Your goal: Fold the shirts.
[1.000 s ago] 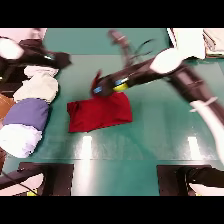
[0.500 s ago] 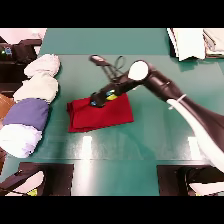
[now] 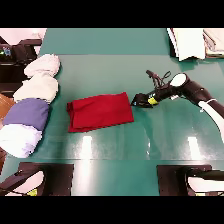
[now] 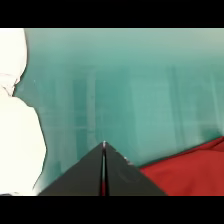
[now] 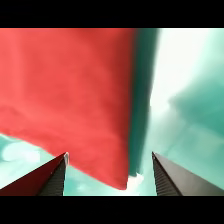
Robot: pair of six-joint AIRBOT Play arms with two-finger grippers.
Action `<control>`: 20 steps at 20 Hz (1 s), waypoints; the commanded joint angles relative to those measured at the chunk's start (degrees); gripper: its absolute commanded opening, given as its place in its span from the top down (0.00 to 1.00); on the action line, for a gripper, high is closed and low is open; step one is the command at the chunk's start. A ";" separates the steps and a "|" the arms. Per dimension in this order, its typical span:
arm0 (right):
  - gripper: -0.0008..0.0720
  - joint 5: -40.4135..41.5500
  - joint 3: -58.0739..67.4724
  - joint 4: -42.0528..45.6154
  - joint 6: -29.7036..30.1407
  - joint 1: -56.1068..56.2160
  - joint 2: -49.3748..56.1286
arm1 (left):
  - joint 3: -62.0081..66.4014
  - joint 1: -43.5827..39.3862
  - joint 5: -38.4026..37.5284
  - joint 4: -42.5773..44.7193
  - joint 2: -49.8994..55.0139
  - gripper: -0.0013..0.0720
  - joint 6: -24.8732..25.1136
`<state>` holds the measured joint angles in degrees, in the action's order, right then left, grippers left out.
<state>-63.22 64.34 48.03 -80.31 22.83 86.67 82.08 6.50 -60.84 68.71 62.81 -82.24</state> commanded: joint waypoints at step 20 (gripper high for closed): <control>0.97 -3.52 17.92 7.06 1.38 -10.75 4.00 | -0.02 -18.67 2.34 -0.72 0.07 0.95 -3.52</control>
<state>-63.33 81.91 46.63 -77.08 19.79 96.18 82.06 -8.40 -59.11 67.96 62.85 -84.84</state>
